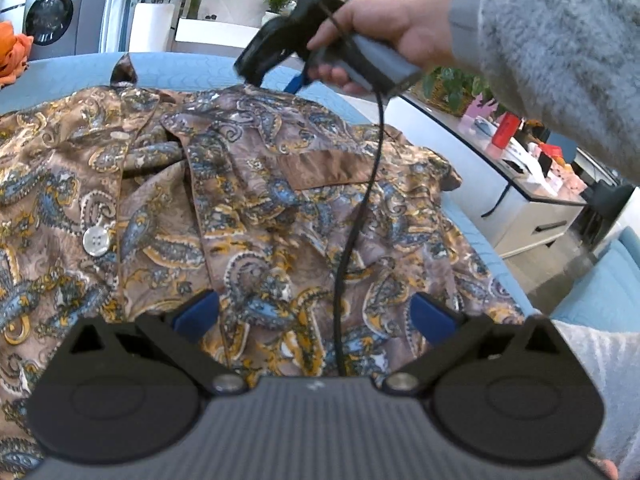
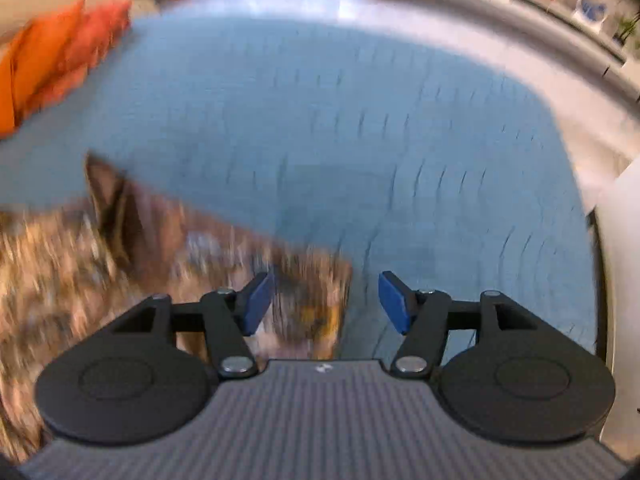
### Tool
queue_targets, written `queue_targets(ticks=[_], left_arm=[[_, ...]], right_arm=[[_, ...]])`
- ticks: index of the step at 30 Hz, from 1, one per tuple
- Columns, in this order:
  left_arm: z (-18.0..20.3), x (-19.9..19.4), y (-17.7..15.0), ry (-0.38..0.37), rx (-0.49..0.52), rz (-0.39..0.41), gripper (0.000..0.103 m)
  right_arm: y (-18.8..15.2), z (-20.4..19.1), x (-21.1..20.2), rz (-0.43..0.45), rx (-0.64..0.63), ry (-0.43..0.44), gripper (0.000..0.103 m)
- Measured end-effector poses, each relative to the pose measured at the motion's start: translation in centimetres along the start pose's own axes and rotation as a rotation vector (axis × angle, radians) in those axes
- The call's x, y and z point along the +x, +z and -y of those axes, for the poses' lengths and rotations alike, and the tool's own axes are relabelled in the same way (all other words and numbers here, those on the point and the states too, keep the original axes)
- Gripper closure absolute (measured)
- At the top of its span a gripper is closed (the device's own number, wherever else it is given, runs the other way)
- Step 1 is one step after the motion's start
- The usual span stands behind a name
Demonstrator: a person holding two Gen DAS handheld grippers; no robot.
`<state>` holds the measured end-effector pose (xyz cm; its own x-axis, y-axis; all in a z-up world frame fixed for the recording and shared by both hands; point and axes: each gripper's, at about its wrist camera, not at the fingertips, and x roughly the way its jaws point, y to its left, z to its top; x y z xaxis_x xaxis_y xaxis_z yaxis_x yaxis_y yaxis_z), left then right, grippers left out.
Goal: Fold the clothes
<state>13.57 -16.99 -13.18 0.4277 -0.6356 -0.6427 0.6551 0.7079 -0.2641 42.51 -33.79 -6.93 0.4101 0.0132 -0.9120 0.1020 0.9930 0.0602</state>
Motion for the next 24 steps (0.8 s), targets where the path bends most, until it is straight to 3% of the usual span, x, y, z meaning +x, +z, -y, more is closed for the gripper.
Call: queue_targets(ticks=[1,2,3,5,7,11,13,14,16,18,20,22,24], left_arm=[[0.0,0.0,0.0,0.001,0.006,0.001,0.000],[0.1,0.0,-0.1,0.001,0.008,0.001,0.000],[0.1,0.0,-0.1,0.002,0.010,0.001,0.000],[0.1,0.0,-0.1,0.002,0.005,0.003,0.000],[0.0,0.0,-0.1,0.002,0.006,0.005,0.000],[0.2,0.0,-0.3,0.012,0.024,0.011,0.000],[0.4,0.0,-0.5,0.023,0.046,0.013,0.000],[0.6,-0.1,-0.6,0.028,0.055,0.013,0.000],[0.7,-0.1,-0.7,0.034,0.070,0.015,0.000],[0.7,-0.2,-0.9,0.035,0.072,0.016,0.000],[0.6,-0.4,-1.0,0.031,0.063,0.017,0.000],[0.5,-0.5,-0.9,0.027,0.052,0.017,0.000],[0.5,-0.5,-0.8,0.027,0.046,0.018,0.000]], right_arm=[[-0.4,0.1,0.3,0.006,0.015,0.048,0.049],[-0.6,-0.1,0.0,0.059,0.003,0.039,0.070],[-0.4,0.0,-0.2,0.079,0.006,0.022,0.098],[0.4,1.0,-1.4,0.177,0.051,-0.043,0.098],[1.3,1.3,-1.9,0.211,0.042,-0.084,0.099],[2.5,1.9,-3.1,0.345,0.034,-0.047,0.098],[2.8,2.1,-2.0,0.322,0.053,-0.077,0.096],[2.9,2.1,-0.3,0.245,0.055,-0.110,0.095],[2.6,1.8,1.1,0.204,0.045,-0.137,0.093],[2.4,1.5,2.3,0.168,0.036,-0.164,0.085],[2.6,1.6,0.7,0.256,0.088,-0.230,0.068],[2.4,0.4,-1.6,0.366,0.037,-0.305,0.048],[2.7,-2.2,-3.3,0.419,-0.046,-0.226,0.032]])
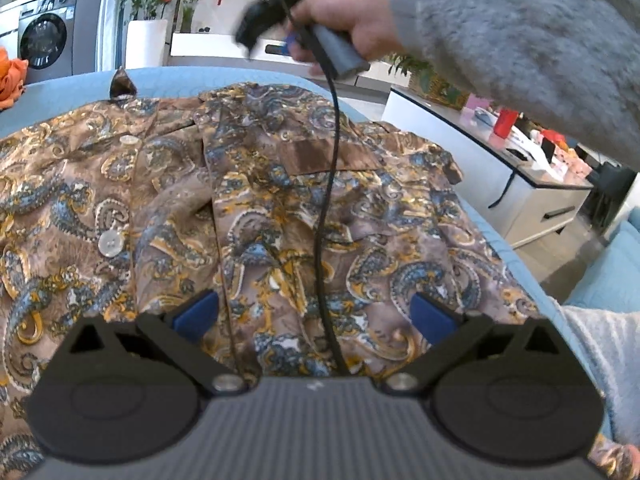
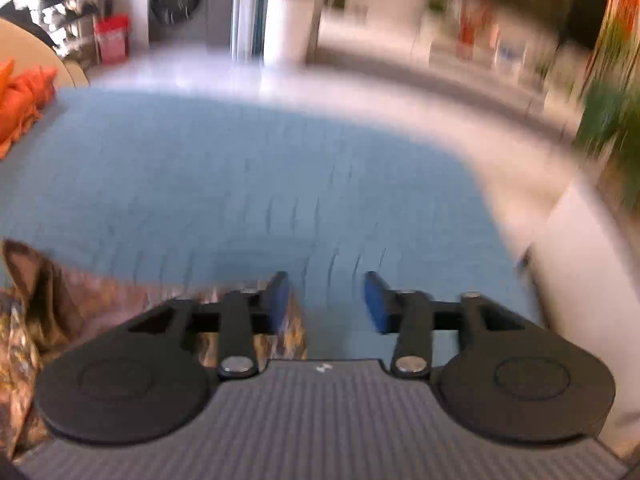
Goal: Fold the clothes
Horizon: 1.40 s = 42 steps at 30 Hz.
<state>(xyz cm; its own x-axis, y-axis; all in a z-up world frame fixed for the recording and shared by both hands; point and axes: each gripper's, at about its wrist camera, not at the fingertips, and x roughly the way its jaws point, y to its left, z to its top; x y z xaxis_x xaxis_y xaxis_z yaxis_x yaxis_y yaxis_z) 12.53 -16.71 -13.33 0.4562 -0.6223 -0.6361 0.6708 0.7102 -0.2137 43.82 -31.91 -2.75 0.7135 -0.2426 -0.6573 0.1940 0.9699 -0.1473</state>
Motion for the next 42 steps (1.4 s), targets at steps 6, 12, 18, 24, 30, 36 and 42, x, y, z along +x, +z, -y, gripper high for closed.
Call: queue_targets(ticks=[6,12,18,24,30,36,42], left_arm=[[0.2,0.2,0.1,0.003,0.017,0.001,0.000],[-0.2,0.1,0.1,-0.016,0.006,0.002,0.000],[-0.2,0.1,0.1,-0.021,0.003,0.004,0.000],[0.5,0.3,-0.3,0.007,0.051,0.006,0.000],[0.4,0.1,-0.2,0.001,0.061,0.000,0.000],[-0.4,-0.1,0.1,-0.033,0.005,-0.003,0.000],[-0.2,0.0,0.1,-0.024,0.018,-0.005,0.000]], right_arm=[[2.0,-9.6,-1.7,-0.011,-0.132,0.369,0.033],[1.7,-16.8,4.3,-0.196,-0.347,0.188,0.040],[3.7,-13.2,5.1,-0.100,-0.083,0.137,0.098],[3.9,-9.1,5.7,-0.138,0.222,0.229,0.097],[2.1,-8.1,8.8,-0.336,0.294,0.100,0.066],[1.3,-3.5,6.4,-0.208,0.338,0.107,0.048],[1.0,-1.9,5.1,-0.108,0.301,0.223,0.042]])
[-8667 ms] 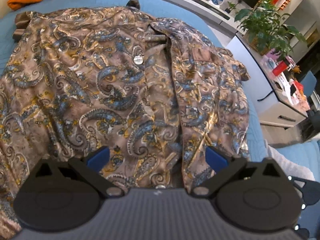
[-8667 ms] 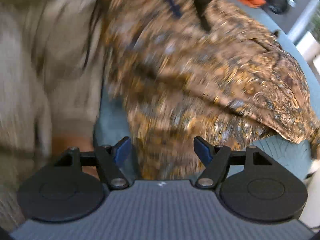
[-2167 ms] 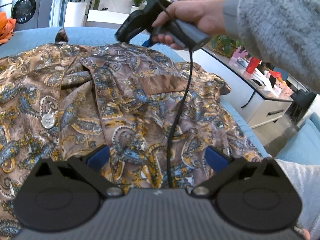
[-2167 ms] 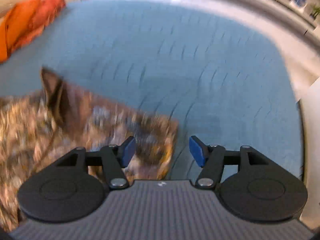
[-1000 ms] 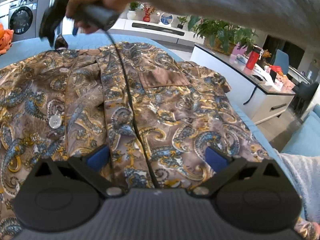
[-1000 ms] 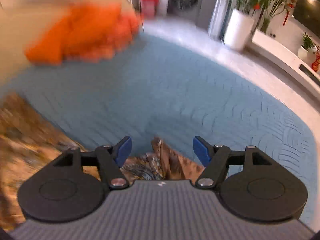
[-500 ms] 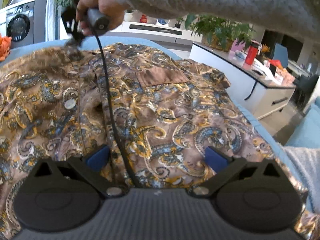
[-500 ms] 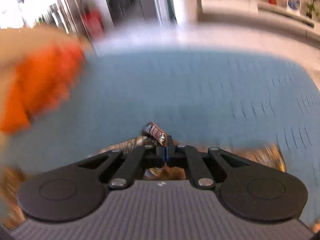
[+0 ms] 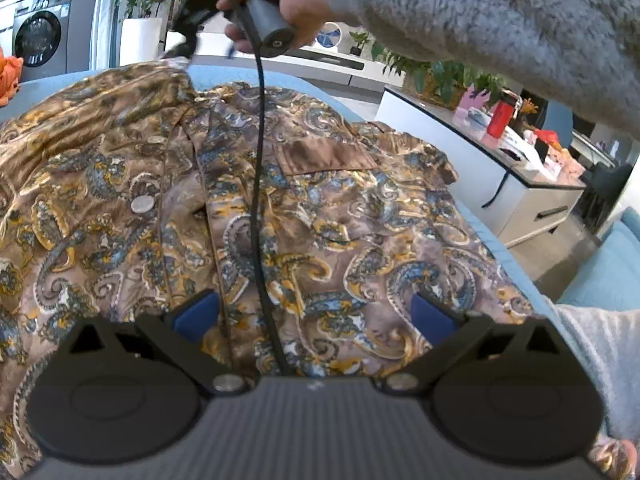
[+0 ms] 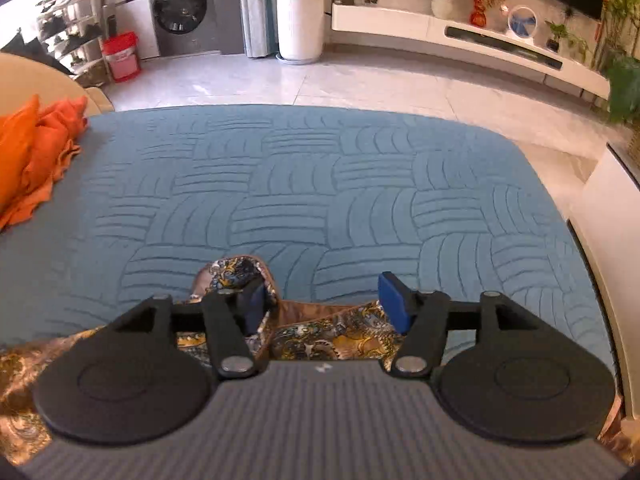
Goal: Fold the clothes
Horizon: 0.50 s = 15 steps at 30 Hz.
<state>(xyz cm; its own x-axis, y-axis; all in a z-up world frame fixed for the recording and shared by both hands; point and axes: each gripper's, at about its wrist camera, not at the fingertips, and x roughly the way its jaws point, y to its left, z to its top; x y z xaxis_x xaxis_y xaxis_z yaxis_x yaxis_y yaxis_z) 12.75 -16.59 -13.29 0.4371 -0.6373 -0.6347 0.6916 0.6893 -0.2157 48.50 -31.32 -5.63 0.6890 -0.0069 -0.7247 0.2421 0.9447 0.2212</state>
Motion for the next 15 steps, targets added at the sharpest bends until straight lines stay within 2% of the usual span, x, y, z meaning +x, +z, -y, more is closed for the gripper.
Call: queue_targets(ticks=[1,3,5,9,11,13,15], left_arm=[[0.0,0.0,0.0,0.002,0.003,0.000,0.000],[0.0,0.0,0.0,-0.001,-0.001,0.000,0.000],[-0.2,-0.1,0.1,-0.009,-0.011,-0.002,0.000],[-0.5,-0.2,0.3,-0.026,-0.038,-0.010,0.000],[-0.7,-0.4,0.5,-0.038,-0.061,-0.021,0.000],[-1.1,-0.7,1.1,-0.073,-0.107,-0.043,0.000],[-2.0,-1.4,1.8,-0.128,-0.171,-0.052,0.000]], right_arm=[[-0.5,0.4,0.0,-0.013,0.026,0.060,0.037],[-0.9,0.1,1.2,-0.149,-0.055,-0.032,0.034],[-1.9,-0.7,3.2,-0.278,-0.182,-0.177,0.034],[-1.2,2.3,0.3,-0.061,0.070,-0.064,0.034],[-1.7,4.8,-1.5,0.058,0.255,0.051,0.034],[-2.0,5.2,-2.6,0.076,0.269,0.081,0.033],[-3.2,3.6,-3.6,0.055,0.115,0.101,0.033]])
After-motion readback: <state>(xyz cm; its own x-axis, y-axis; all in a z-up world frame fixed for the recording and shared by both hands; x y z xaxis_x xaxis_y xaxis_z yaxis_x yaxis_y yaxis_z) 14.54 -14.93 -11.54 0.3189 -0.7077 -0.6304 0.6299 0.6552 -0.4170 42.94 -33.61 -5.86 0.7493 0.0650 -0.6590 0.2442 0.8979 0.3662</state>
